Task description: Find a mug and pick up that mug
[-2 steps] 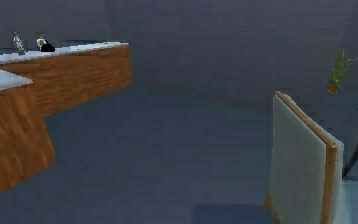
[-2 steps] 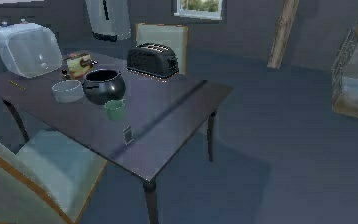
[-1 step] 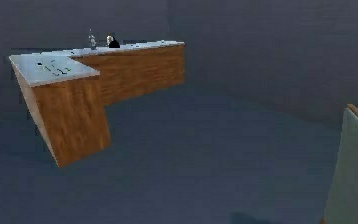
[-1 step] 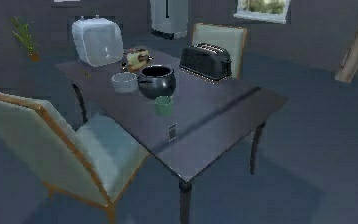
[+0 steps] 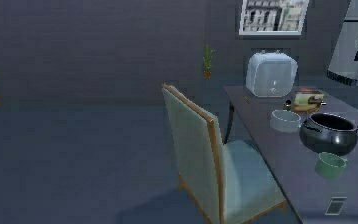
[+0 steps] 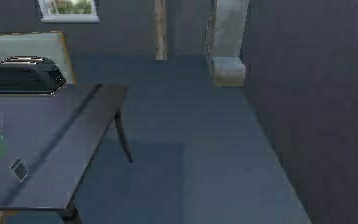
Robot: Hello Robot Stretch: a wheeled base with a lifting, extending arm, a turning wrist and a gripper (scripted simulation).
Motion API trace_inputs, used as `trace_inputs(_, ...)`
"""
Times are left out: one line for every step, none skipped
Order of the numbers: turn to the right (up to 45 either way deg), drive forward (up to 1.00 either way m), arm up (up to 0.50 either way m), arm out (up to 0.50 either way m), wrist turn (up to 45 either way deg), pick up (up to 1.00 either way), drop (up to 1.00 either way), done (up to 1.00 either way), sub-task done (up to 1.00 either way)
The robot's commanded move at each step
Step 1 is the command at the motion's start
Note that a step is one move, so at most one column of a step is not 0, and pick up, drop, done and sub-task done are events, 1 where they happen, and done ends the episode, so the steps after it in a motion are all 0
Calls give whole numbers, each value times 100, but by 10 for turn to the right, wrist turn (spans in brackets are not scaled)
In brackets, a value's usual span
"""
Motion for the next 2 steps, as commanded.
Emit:
trace_inputs(240, 0, 0, 0, 0, 0, 0, 0, 0)
trace_inputs(0, 35, 0, 0, 0, 0, 0, 0, 0)
